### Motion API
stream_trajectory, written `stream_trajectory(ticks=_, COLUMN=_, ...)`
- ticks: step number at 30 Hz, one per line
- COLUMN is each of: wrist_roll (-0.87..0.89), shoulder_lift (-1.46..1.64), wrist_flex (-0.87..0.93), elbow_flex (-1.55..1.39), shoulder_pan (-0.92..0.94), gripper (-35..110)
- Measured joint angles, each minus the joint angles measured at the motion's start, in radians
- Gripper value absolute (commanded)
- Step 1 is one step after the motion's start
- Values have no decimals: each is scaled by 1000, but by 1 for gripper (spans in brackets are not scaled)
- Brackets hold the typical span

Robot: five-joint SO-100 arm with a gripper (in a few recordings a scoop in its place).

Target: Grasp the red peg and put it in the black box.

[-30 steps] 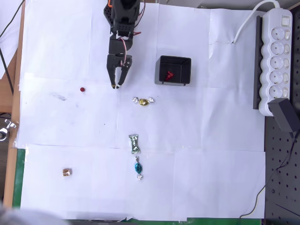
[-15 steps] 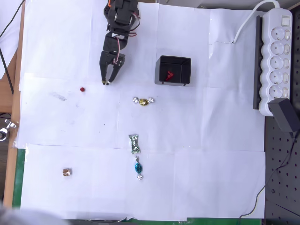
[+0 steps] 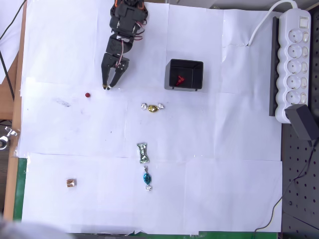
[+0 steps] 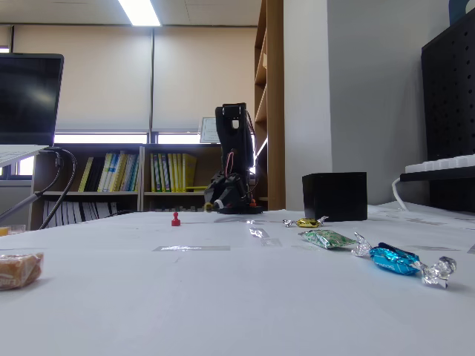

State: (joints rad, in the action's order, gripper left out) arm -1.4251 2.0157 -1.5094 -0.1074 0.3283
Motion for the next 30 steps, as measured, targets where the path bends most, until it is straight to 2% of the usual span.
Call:
stream_trajectory(ticks=18, wrist_roll=-72, shoulder_lift=89, wrist_flex=-37, elbow_flex=-18, shoulder_pan=140, gripper=0)
stream_trajectory(ticks=30, wrist_roll=-175, shoulder_lift=97, wrist_flex=-17, elbow_flex=-23, shoulder_pan=150, gripper=0)
